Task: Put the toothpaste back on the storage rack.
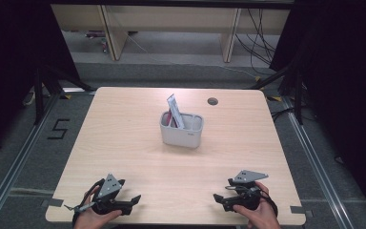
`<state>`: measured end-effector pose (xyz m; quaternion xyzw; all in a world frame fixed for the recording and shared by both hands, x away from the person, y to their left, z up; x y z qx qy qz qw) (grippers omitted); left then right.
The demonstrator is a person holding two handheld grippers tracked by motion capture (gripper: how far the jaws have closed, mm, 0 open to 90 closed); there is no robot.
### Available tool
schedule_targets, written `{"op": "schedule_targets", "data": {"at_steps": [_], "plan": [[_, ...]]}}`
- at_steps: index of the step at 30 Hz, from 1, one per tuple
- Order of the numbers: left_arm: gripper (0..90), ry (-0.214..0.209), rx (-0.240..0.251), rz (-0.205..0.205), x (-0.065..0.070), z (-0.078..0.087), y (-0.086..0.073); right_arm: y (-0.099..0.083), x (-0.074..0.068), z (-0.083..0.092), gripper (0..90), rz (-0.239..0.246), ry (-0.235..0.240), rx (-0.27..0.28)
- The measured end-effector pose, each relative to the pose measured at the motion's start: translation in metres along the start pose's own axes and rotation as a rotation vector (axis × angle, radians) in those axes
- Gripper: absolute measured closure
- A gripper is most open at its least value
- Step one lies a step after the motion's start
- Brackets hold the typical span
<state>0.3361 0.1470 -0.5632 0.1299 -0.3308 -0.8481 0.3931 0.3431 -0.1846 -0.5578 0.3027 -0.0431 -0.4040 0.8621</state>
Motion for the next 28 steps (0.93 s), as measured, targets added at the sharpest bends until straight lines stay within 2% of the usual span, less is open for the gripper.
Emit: {"op": "schedule_targets", "data": {"at_steps": [1,2,3,5,6,7,8,9,10,11,12,13,15,16,18,25,26,27,28], "plan": [[18.5,0.001,0.002,0.002,0.000,0.000,0.000,0.000,0.001,-0.001,17.0,0.009,0.002,0.004],[18.5,0.001,0.003,0.003,0.000,0.000,0.000,-0.002,0.000,-0.001,17.0,-0.006,0.014,0.000],[18.5,0.002,0.003,0.003,0.000,0.000,0.000,-0.002,0.003,-0.001,17.0,0.027,-0.003,0.006],[18.5,-0.001,0.006,0.001,0.000,0.000,0.000,-0.003,0.002,-0.001,17.0,0.006,-0.003,0.010],[18.5,0.003,0.001,0.001,-0.001,0.000,0.000,-0.004,0.003,0.000,17.0,0.019,-0.005,0.008],[18.5,0.003,0.002,0.002,-0.001,0.000,0.000,-0.004,0.002,0.000,17.0,0.016,0.014,0.004],[18.5,0.000,0.008,0.003,0.000,0.000,0.000,-0.005,0.002,0.000,17.0,0.013,0.006,0.001],[18.5,-0.002,0.002,0.001,0.000,0.000,0.000,-0.008,-0.001,0.001,17.0,-0.027,0.010,-0.013],[18.5,0.001,0.000,0.000,0.000,0.000,0.000,-0.008,0.000,0.000,17.0,-0.019,0.005,-0.008],[18.5,0.000,-0.001,0.000,0.000,0.000,0.000,-0.007,0.003,0.000,17.0,0.011,-0.007,-0.003],[18.5,0.000,0.000,0.000,0.000,0.000,0.000,-0.008,0.001,0.000,17.0,-0.004,0.001,-0.006],[18.5,0.000,0.000,0.000,0.000,0.000,0.000,-0.007,0.002,-0.002,17.0,0.012,-0.002,0.017],[18.5,0.000,-0.001,0.000,0.000,0.000,-0.001,-0.010,-0.001,0.000,17.0,-0.013,0.008,-0.014],[18.5,0.000,-0.001,0.000,0.000,0.000,-0.001,-0.010,0.001,0.000,17.0,0.007,0.004,-0.009],[18.5,0.000,-0.001,-0.001,0.000,0.000,-0.001,-0.011,0.000,0.000,17.0,-0.012,0.005,-0.019],[18.5,-0.004,-0.002,0.007,0.000,-0.001,-0.001,-0.011,0.000,-0.002,17.0,0.002,0.006,-0.010],[18.5,-0.003,-0.002,0.007,0.000,-0.001,-0.001,-0.011,-0.001,-0.003,17.0,0.000,0.022,-0.016],[18.5,-0.004,-0.003,0.007,0.000,-0.001,-0.001,-0.011,-0.001,-0.003,17.0,-0.005,0.012,-0.016],[18.5,-0.004,-0.003,0.006,0.000,-0.001,-0.001,-0.011,-0.001,-0.004,16.9,0.002,0.024,-0.013]]}}
Point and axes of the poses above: each handheld gripper's, and its own axes: z roughly backward along the jaws, y roughly out of its top, x roughly to its right, the point moved 9 cm from there along -z, roughly forward along the jaws, and after that the axes turned 10 degrees about -x, right-handed, at the moved point
